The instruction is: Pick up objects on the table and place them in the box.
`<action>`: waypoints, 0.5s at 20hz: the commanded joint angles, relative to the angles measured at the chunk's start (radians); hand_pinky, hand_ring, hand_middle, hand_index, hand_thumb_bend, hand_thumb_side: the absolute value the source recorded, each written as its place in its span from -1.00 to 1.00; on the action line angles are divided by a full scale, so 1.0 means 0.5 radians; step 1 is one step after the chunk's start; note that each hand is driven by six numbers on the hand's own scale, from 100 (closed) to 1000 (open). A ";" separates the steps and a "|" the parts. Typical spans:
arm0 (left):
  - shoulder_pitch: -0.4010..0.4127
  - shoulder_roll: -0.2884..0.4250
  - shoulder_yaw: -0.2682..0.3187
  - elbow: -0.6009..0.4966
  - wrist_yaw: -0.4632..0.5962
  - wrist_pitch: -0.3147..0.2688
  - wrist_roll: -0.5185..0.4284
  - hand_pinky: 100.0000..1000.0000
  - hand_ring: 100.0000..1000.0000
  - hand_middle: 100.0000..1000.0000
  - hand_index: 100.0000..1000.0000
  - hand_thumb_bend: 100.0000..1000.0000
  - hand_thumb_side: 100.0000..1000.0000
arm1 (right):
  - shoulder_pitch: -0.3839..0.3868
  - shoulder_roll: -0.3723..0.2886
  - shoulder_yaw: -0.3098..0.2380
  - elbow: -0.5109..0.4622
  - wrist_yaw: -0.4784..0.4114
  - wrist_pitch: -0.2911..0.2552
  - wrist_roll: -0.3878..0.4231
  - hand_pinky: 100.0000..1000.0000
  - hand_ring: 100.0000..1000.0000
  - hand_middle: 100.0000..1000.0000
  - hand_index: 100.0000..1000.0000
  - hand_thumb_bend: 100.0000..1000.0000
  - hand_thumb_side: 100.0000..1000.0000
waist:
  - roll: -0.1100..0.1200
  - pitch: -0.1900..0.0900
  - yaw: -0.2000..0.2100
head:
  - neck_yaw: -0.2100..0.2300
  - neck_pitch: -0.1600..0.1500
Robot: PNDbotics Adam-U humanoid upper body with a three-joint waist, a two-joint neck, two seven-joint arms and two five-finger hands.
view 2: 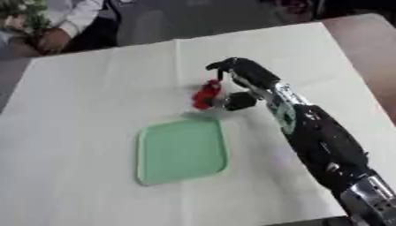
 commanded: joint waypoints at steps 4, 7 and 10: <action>-0.055 0.012 -0.003 -0.035 0.009 -0.013 -0.012 -0.18 0.13 0.36 0.65 -0.10 0.52 | -0.084 0.029 0.009 -0.025 0.106 -0.029 0.058 0.77 -1.00 0.04 0.72 0.04 0.56 | 0.003 -0.015 0.028 | -0.015 -0.051; -0.071 -0.002 -0.006 -0.035 0.013 -0.018 -0.016 -0.18 0.13 0.36 0.65 -0.10 0.52 | -0.112 0.011 -0.006 0.006 0.140 -0.059 0.114 0.76 -1.00 0.08 0.74 0.04 0.62 | 0.007 -0.007 0.040 | -0.023 -0.057; -0.083 -0.013 -0.009 -0.035 0.017 -0.021 -0.018 -0.18 0.13 0.36 0.65 -0.10 0.52 | -0.143 -0.011 -0.031 0.035 0.169 -0.082 0.186 0.76 -1.00 0.13 0.76 0.00 0.61 | 0.009 0.000 0.050 | -0.031 -0.058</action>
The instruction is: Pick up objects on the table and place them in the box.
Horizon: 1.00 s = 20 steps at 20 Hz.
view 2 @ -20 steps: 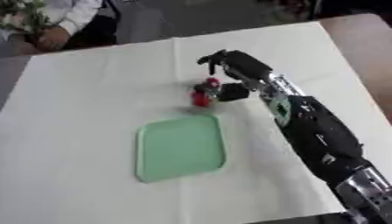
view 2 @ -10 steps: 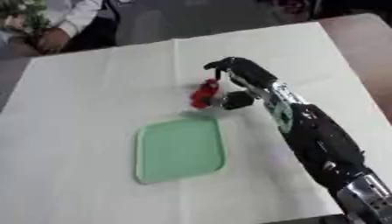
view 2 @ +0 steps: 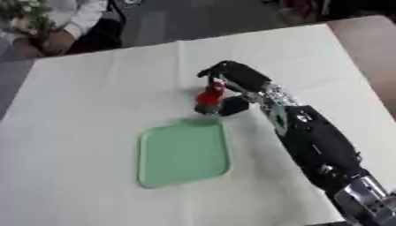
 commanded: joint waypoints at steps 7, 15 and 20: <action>-0.095 -0.033 -0.014 -0.035 0.029 -0.024 -0.024 -0.18 0.13 0.36 0.65 -0.11 0.52 | -0.124 -0.070 -0.115 0.089 0.142 0.024 0.066 0.74 -1.00 0.16 0.76 -0.05 0.63 | 0.021 0.013 0.055 | -0.085 -0.068; -0.145 -0.064 -0.027 -0.035 0.042 -0.037 -0.038 -0.18 0.13 0.36 0.65 -0.11 0.52 | -0.135 -0.098 -0.177 0.182 0.215 0.044 0.031 0.59 -1.00 0.19 0.68 -0.11 0.60 | 0.032 0.050 0.091 | -0.128 -0.103; -0.171 -0.077 -0.033 -0.035 0.048 -0.042 -0.048 -0.18 0.13 0.36 0.65 -0.12 0.52 | -0.141 -0.113 -0.196 0.201 0.246 0.070 0.021 0.57 -1.00 0.21 0.68 -0.15 0.58 | 0.034 0.068 0.111 | -0.143 -0.120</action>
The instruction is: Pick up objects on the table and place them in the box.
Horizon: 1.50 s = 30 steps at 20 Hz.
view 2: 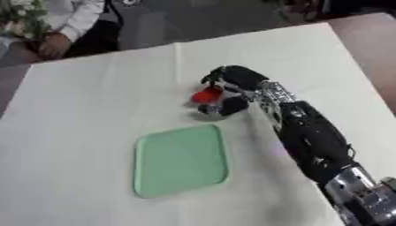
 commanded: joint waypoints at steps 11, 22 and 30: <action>-0.145 -0.054 -0.016 -0.034 0.030 -0.033 -0.029 -0.17 0.14 0.36 0.65 -0.12 0.52 | -0.075 -0.064 -0.036 0.000 0.188 0.093 -0.104 -0.66 -1.00 -0.22 0.14 -0.12 0.30 | -0.024 0.023 0.100 | -0.094 -0.118; -0.204 -0.084 -0.032 -0.034 0.043 -0.051 -0.049 -0.17 0.14 0.36 0.65 -0.13 0.52 | -0.039 -0.106 -0.037 -0.100 -0.064 -0.096 -0.605 -1.00 0.76 -1.00 -1.00 -0.75 -1.00 | -0.055 0.046 0.152 | -0.138 -0.122; -0.123 0.004 -0.004 -0.034 0.017 -0.028 -0.024 -0.17 0.14 0.37 0.65 -0.13 0.52 | 0.124 -0.258 0.097 -0.591 -0.928 -0.062 -0.335 -1.00 0.71 -1.00 -1.00 -0.94 -1.00 | -0.087 -0.010 0.059 | -0.043 -0.053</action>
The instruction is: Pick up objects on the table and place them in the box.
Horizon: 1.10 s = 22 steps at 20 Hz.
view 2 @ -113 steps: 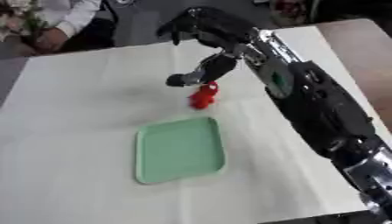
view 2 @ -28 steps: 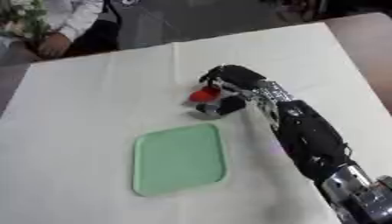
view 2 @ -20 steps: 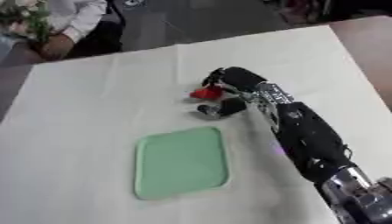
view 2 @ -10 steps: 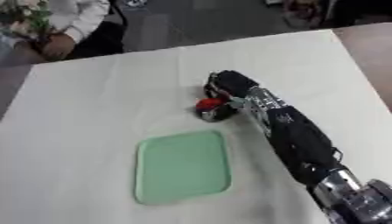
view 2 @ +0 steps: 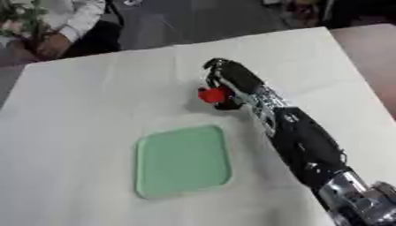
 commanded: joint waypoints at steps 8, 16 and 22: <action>0.044 0.119 0.055 -0.033 -0.038 0.025 0.045 -0.16 0.14 0.37 0.65 -0.13 0.52 | 0.180 -0.251 0.183 -1.042 -0.903 0.387 0.393 -1.00 0.75 -1.00 -1.00 -0.96 -1.00 | -0.027 -0.083 -0.058 | 0.084 0.057; 0.064 0.124 0.064 -0.033 -0.046 0.026 0.060 -0.16 0.14 0.37 0.65 -0.13 0.52 | 0.293 -0.188 0.255 -1.503 -1.064 0.628 0.595 -1.00 0.70 -1.00 -1.00 -1.00 -1.00 | -0.025 -0.082 -0.060 | 0.080 0.077; 0.058 0.124 0.063 -0.033 -0.046 0.021 0.058 -0.16 0.14 0.37 0.66 -0.13 0.52 | 0.316 -0.100 0.285 -1.572 -1.109 0.679 0.675 -1.00 0.66 -1.00 -1.00 -1.00 -1.00 | -0.023 -0.085 -0.057 | 0.063 0.082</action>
